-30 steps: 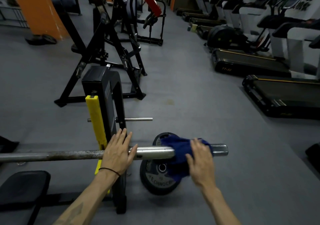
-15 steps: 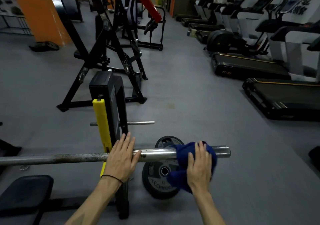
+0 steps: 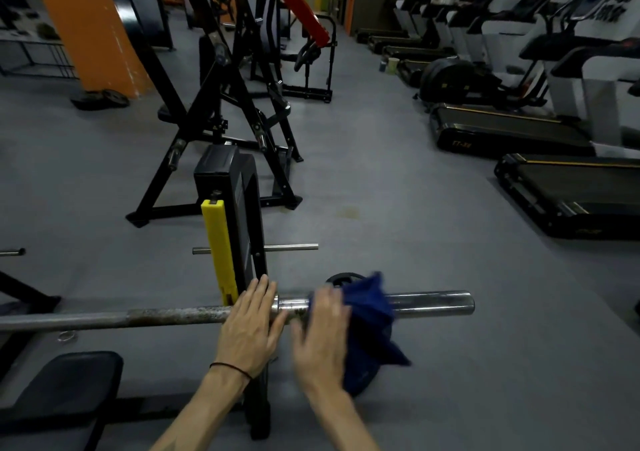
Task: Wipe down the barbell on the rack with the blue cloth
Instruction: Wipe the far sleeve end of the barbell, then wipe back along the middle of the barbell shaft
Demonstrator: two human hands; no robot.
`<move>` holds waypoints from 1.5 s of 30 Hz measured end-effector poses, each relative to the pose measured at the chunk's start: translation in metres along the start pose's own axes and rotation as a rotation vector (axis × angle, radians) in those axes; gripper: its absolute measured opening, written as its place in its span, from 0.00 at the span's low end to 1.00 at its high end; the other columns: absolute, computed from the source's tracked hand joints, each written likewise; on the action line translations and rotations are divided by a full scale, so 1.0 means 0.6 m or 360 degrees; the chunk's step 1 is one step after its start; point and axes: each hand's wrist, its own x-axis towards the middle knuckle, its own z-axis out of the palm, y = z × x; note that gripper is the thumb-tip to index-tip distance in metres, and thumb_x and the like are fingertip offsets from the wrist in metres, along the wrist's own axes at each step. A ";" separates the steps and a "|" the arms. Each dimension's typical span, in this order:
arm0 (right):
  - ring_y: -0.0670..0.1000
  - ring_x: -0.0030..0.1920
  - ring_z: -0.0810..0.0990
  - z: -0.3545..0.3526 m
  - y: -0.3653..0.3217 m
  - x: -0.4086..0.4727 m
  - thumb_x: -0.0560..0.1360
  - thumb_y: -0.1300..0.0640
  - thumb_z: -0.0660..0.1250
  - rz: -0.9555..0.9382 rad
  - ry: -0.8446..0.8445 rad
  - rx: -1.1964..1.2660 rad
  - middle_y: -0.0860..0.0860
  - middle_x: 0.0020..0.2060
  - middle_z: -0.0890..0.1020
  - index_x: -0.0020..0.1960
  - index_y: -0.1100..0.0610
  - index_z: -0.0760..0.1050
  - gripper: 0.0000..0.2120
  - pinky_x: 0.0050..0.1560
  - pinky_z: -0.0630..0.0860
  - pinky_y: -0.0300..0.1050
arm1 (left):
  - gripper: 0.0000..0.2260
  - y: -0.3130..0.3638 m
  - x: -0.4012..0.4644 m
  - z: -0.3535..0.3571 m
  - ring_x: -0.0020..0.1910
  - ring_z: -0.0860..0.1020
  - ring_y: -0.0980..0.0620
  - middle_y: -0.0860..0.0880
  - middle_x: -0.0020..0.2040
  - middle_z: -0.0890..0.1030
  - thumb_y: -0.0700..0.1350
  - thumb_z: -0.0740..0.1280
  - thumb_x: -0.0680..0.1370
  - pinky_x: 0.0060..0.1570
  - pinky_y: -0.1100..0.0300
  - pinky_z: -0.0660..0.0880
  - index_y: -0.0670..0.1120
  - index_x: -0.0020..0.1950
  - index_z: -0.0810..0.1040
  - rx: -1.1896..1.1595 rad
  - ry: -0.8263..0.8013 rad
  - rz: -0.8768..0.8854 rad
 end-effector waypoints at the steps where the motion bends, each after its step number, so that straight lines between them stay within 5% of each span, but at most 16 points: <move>1: 0.52 0.82 0.48 0.008 -0.021 -0.017 0.84 0.46 0.53 -0.0213 -0.0148 0.0032 0.53 0.82 0.52 0.83 0.58 0.52 0.32 0.80 0.48 0.53 | 0.29 -0.001 0.001 0.000 0.76 0.67 0.45 0.43 0.77 0.68 0.59 0.46 0.85 0.76 0.56 0.54 0.42 0.77 0.68 -0.0021 0.0006 0.0000; 6: 0.46 0.81 0.40 -0.011 0.012 -0.011 0.80 0.51 0.58 -0.0523 -0.0513 -0.0048 0.46 0.82 0.41 0.84 0.52 0.44 0.37 0.79 0.44 0.50 | 0.30 -0.002 0.006 -0.002 0.77 0.64 0.47 0.44 0.77 0.68 0.60 0.44 0.85 0.76 0.57 0.55 0.43 0.77 0.67 -0.0054 0.0050 0.0020; 11: 0.47 0.82 0.43 -0.021 0.019 -0.001 0.80 0.50 0.60 -0.0623 -0.0504 0.0017 0.49 0.83 0.46 0.83 0.54 0.48 0.37 0.80 0.45 0.50 | 0.28 0.015 0.006 0.003 0.77 0.64 0.46 0.43 0.77 0.67 0.57 0.45 0.86 0.77 0.59 0.50 0.42 0.78 0.65 -0.0066 0.0070 0.0023; 16: 0.51 0.82 0.49 -0.084 0.076 0.031 0.79 0.52 0.63 -0.0811 -0.0373 0.0062 0.51 0.82 0.54 0.81 0.57 0.59 0.33 0.81 0.48 0.51 | 0.26 0.032 0.005 0.008 0.78 0.63 0.43 0.42 0.78 0.67 0.55 0.51 0.85 0.78 0.49 0.54 0.41 0.77 0.69 0.0075 0.0189 0.0131; 24: 0.53 0.81 0.55 -0.148 0.285 0.084 0.84 0.38 0.48 -0.0224 -0.0109 -0.0289 0.54 0.80 0.62 0.80 0.58 0.61 0.32 0.81 0.44 0.50 | 0.31 0.124 0.007 0.064 0.79 0.62 0.44 0.42 0.79 0.65 0.59 0.58 0.81 0.76 0.44 0.55 0.41 0.79 0.64 0.0268 0.0029 0.0304; 35: 0.54 0.78 0.63 -0.139 0.287 0.084 0.83 0.39 0.51 -0.0205 -0.0060 -0.0301 0.55 0.75 0.71 0.77 0.59 0.68 0.31 0.80 0.49 0.52 | 0.24 0.150 0.036 0.090 0.72 0.73 0.45 0.47 0.74 0.74 0.51 0.56 0.82 0.73 0.46 0.60 0.47 0.77 0.65 0.0214 0.0151 0.0341; 45: 0.54 0.79 0.60 -0.145 0.287 0.085 0.84 0.38 0.48 -0.0211 -0.0092 -0.0321 0.54 0.76 0.70 0.77 0.58 0.67 0.32 0.80 0.49 0.54 | 0.20 0.121 0.035 0.014 0.75 0.69 0.49 0.47 0.74 0.73 0.49 0.55 0.85 0.75 0.50 0.62 0.44 0.73 0.74 -0.0193 0.0420 0.0306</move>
